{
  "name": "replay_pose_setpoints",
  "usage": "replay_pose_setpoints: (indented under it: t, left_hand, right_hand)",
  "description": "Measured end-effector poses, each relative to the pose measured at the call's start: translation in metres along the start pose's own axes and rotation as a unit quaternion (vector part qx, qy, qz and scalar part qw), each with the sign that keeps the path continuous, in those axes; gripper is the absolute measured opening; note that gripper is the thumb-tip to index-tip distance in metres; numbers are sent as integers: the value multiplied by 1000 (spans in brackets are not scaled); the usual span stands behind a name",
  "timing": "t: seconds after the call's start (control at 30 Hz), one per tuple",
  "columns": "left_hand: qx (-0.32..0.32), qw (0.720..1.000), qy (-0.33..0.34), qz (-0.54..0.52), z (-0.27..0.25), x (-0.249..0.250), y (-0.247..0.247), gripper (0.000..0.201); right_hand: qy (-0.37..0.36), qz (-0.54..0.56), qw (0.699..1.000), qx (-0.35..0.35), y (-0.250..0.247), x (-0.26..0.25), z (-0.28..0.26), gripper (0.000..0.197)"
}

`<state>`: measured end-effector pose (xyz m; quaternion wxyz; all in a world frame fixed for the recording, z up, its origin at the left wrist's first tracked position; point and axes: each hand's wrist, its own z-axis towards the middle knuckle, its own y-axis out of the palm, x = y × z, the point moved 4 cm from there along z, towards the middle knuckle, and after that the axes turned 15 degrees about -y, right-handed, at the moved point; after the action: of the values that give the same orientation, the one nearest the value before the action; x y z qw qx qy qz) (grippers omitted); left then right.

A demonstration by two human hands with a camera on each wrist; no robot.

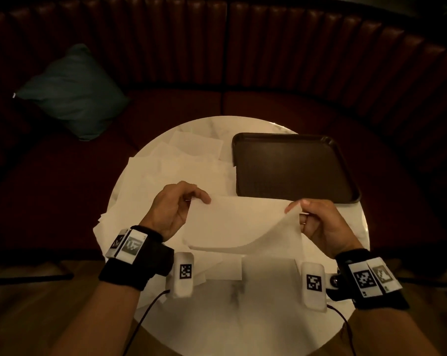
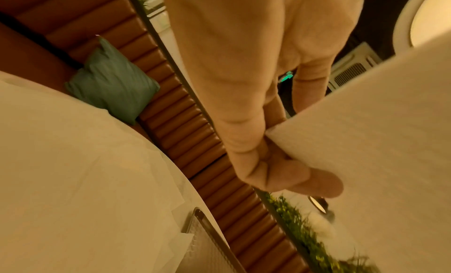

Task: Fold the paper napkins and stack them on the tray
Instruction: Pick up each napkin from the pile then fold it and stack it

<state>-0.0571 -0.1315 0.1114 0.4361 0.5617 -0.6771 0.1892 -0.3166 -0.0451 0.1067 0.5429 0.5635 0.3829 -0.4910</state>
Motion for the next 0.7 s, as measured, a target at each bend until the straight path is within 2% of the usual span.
replay_pose_setpoints:
  t: [0.03,0.07,0.1,0.13,0.2,0.27,0.37,0.43,0.5,0.6,0.7]
  left_hand:
    - [4,999,2,33,3,-2,5,37]
    - [12,996,9,85,9,-5,11,30]
    - [19,990,19,138,15,-9,18,20]
    - [19,983,25,180,22,-14,26,9]
    - [5,973,16,230,38,-28,47,10]
    - [-5,967,-2,254,57,-45,72,14]
    - [-45,954,-45,292,84,-74,118,11]
    - [-61,944,-65,319,102,-92,145,15]
    - [-70,938,-73,332,119,-106,169,23]
    - [-72,921,-66,376,140,-121,200,32]
    - [-70,901,-28,428,157,-131,221,36]
  right_hand:
    - [16,-14,1000,12,-7,3,-6,49]
    - [24,-65,997,35,-17,7,-13,55]
    - [23,-122,990,63,-28,12,-20,50]
    - [22,-171,981,85,-38,16,-29,36]
    - [26,-197,969,149,-61,28,-51,8]
    - [47,-185,955,226,-87,41,-77,11]
    - [86,-161,918,353,-121,63,-114,10]
    - [107,-144,893,412,-137,79,-134,10]
    - [133,-159,880,427,-144,93,-151,11]
    - [169,-198,880,397,-145,107,-168,12]
    - [170,-235,884,366,-141,113,-171,18]
